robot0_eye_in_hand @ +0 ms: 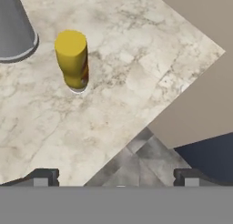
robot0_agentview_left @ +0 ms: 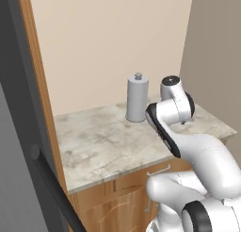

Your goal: Place the condiment bottle and mustard from the counter to the top shelf of the fridge. If the existing items in the fridge are on the top shelf, move them to other shelves.

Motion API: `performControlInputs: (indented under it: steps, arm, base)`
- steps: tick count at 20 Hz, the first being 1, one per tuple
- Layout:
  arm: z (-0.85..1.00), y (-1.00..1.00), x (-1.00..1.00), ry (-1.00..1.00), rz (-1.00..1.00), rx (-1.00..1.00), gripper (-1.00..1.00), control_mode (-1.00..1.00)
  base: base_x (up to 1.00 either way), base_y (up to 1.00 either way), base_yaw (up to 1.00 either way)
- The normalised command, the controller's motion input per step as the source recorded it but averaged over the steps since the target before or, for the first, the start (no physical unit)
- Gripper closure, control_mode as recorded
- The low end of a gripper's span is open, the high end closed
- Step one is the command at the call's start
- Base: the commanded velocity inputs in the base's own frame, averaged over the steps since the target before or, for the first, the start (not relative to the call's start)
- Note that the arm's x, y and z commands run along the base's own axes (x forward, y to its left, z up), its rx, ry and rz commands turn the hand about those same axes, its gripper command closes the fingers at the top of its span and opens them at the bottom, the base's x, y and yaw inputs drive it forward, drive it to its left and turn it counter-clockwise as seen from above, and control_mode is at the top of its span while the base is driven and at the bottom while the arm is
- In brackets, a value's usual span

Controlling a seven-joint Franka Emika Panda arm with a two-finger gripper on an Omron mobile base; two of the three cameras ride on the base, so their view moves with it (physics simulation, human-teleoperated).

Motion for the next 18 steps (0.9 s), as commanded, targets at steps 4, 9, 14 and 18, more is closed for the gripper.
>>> performControlInputs:
  steps: [4, 9, 14, 18]
  arm:
    - [-0.21, -0.3, 0.3, 0.0, 0.0, 0.0, -1.0, -1.0]
    - [-0.21, -0.13, 0.25, -0.01, 0.0, 0.0, -1.0, -1.0]
    - [-0.15, 0.08, 0.1, -0.05, 0.0, 0.0, -1.0, -1.0]
    - [-0.14, 0.04, 0.15, -0.02, 0.0, 0.0, -1.0, -1.0]
  base:
    - [0.0, 0.0, 0.0]
    - [0.0, 0.0, 0.0]
    - [0.0, 0.0, 0.0]
    - [0.0, 0.0, 0.0]
